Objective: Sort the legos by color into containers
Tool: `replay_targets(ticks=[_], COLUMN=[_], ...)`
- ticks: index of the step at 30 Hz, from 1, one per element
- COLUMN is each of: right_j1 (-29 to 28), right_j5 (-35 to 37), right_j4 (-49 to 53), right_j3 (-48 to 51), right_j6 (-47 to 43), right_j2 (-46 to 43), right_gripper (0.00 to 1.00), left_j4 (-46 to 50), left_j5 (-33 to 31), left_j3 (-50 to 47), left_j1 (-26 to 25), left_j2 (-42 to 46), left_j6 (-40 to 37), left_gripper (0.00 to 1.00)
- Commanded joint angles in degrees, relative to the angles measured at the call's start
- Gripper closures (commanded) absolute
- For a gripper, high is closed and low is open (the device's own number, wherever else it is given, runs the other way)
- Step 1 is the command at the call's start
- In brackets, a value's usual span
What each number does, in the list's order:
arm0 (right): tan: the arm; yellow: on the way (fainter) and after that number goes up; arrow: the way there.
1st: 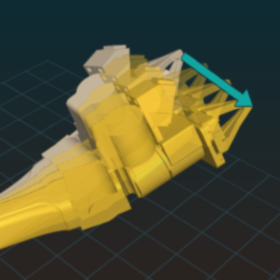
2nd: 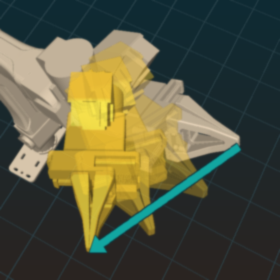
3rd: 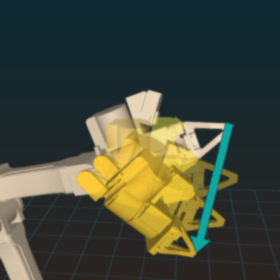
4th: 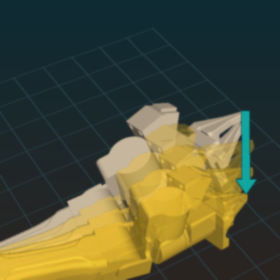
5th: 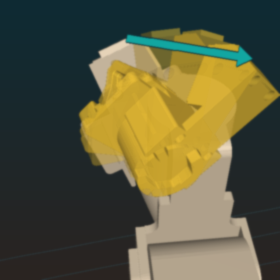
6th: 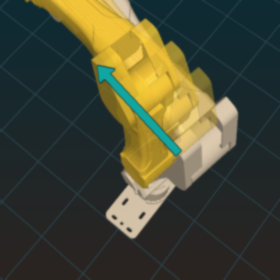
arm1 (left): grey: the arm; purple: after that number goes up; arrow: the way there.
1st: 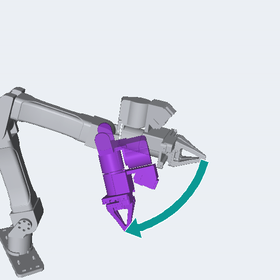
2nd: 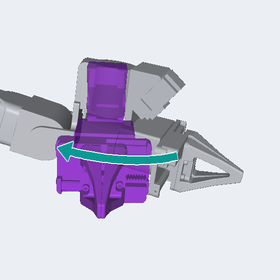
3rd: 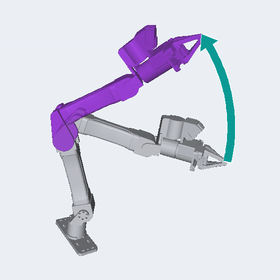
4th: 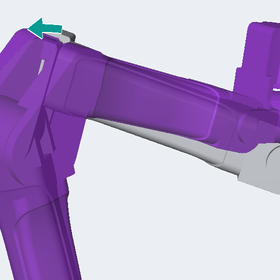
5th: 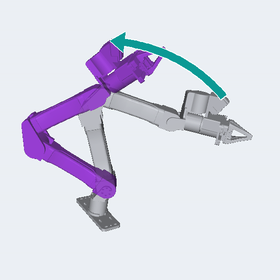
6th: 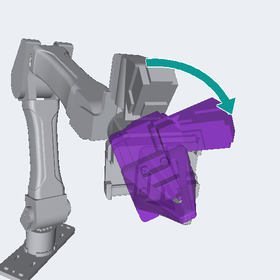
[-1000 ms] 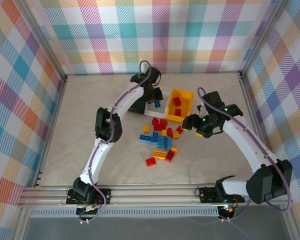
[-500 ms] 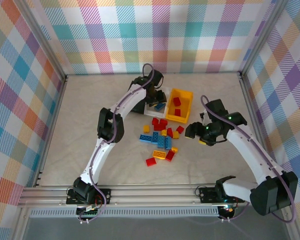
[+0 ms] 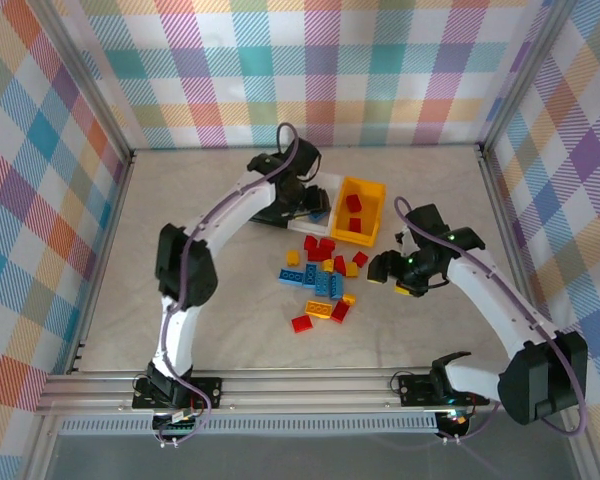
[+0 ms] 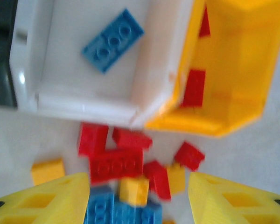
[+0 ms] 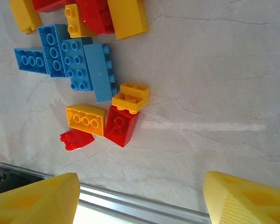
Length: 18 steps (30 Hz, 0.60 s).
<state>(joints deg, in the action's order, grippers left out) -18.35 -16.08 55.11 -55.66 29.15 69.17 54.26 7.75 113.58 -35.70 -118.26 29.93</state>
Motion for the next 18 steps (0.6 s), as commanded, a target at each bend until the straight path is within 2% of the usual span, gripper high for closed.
replay_targets(ticks=[1, 6, 9, 13, 18], right_j1=[-0.2, -0.2, -0.2, -0.3, -0.7], right_j5=[-2.3, -2.7, -4.0, -5.1, -5.4], right_j4=[-2.8, -4.7, -5.4, -6.8, -7.0], right_j3=[1.2, 2.6, 3.4, 5.5, 6.8], right_j6=[-0.5, -0.3, -0.2, 0.5, 1.5], right_j2=[1.1, 1.8, 2.5, 2.5, 1.5], right_gripper=[0.3, 0.3, 0.3, 0.3, 0.3], left_j4=[0.3, -2.2, -7.2, -11.9, -14.5], left_j5=[-1.5, -2.6, -2.0, -2.3, -2.7], left_j3=[-11.6, -29.8, -37.3, -40.9, -42.3], left_j1=[-3.0, -8.6, -12.5, -17.0, -17.7], left_j2=[7.8, 18.5, 21.0, 19.3, 17.3], left_j6=[-3.1, 0.3, 3.4, 5.5, 5.6], left_gripper=[0.41, 0.41, 0.41, 0.37, 0.33])
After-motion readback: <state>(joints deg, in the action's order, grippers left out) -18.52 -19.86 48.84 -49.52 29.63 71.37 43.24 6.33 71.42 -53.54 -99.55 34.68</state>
